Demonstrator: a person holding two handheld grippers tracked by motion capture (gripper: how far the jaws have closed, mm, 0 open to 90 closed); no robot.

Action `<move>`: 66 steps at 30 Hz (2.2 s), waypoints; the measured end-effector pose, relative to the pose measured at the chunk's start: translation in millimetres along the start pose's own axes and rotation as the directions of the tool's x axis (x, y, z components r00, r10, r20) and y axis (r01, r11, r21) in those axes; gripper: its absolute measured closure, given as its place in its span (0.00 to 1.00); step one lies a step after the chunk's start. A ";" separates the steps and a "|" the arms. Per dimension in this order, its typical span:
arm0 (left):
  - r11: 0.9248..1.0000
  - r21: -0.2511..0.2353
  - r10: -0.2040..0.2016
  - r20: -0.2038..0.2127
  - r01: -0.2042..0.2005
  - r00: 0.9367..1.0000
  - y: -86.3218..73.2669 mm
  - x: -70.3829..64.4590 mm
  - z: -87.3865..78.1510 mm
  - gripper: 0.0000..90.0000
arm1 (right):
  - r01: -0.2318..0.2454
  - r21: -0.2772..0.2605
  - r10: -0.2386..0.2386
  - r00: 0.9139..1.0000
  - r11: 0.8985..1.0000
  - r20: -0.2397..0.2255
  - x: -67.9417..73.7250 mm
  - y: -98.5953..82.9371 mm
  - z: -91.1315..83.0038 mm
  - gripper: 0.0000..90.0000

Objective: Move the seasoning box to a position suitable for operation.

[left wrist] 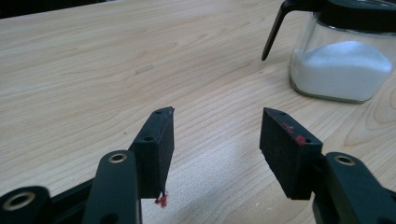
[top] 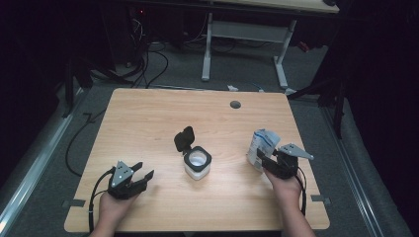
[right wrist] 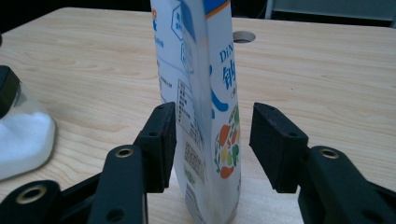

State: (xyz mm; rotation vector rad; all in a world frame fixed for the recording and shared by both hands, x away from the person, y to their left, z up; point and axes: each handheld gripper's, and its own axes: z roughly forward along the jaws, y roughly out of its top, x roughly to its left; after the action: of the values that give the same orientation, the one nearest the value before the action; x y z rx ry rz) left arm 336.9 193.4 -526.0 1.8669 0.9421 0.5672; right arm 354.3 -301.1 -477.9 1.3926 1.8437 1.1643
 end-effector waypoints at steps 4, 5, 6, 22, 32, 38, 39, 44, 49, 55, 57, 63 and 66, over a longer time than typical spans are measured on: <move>1.000 0.003 -0.001 0.002 0.001 1.000 -0.1 0.1 0.7 0.50 | 0.006 0.003 -0.006 1.000 1.000 0.002 -0.1 -2.2 -2.1 0.53; 1.000 0.005 -0.002 0.003 0.002 1.000 -0.1 0.0 0.9 0.50 | 0.004 0.001 -0.004 1.000 1.000 -0.001 0.4 -3.2 -2.9 0.53; 1.000 0.007 -0.009 0.007 0.008 1.000 0.0 0.0 1.0 0.50 | 0.004 0.005 -0.004 1.000 1.000 0.000 0.7 -4.0 -3.3 0.52; 0.999 0.015 -0.034 0.044 0.033 0.998 2.5 -1.7 2.2 0.52 | 0.020 0.030 -0.020 1.000 0.999 0.023 5.4 -32.5 -19.4 0.52; 0.999 0.035 -0.034 0.078 0.031 0.996 4.8 -5.5 6.2 0.47 | 0.041 0.032 -0.042 0.999 0.999 0.031 12.0 -51.2 -36.5 0.52; 0.999 0.043 -0.030 0.072 0.027 0.997 5.5 -7.3 7.2 0.46 | 0.067 0.052 -0.067 0.998 0.996 0.004 21.7 -59.3 -40.6 0.52; 0.999 0.043 -0.026 0.071 0.023 0.997 5.6 -7.8 7.1 0.46 | 0.075 0.048 -0.075 0.997 0.996 -0.002 23.7 -60.2 -40.9 0.52; 0.999 0.043 -0.024 0.069 0.021 0.997 6.0 -10.8 8.1 0.46 | 0.087 0.049 -0.085 0.995 0.995 -0.043 38.0 -64.0 -36.7 0.52; 0.999 0.043 -0.027 0.065 0.024 0.998 6.7 -12.3 8.7 0.46 | 0.101 0.052 -0.097 0.993 0.994 -0.069 49.7 -63.6 -28.7 0.53; 0.998 0.047 -0.038 0.075 0.034 0.996 7.2 -12.5 8.3 0.48 | 0.117 0.049 -0.112 0.990 0.992 -0.083 61.4 -57.6 -21.4 0.55; 0.998 0.047 -0.037 0.072 0.034 0.997 7.2 -13.0 8.2 0.49 | 0.114 0.060 -0.110 0.991 0.992 -0.072 65.4 -55.7 -17.8 0.57; 0.999 0.052 -0.019 0.075 0.015 0.997 6.8 -15.1 8.5 0.50 | 0.148 0.066 -0.141 0.985 0.987 -0.095 76.1 -51.6 -6.0 0.59; 0.999 0.051 -0.019 0.070 0.016 0.997 6.5 -16.3 8.8 0.51 | 0.155 0.069 -0.147 0.983 0.986 -0.107 79.6 -49.5 -0.7 0.60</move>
State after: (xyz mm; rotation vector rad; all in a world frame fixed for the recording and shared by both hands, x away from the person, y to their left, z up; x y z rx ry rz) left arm 335.7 173.9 -524.0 1.9090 0.9331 0.4682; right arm 305.3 -230.4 -515.2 1.2294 2.0466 1.1158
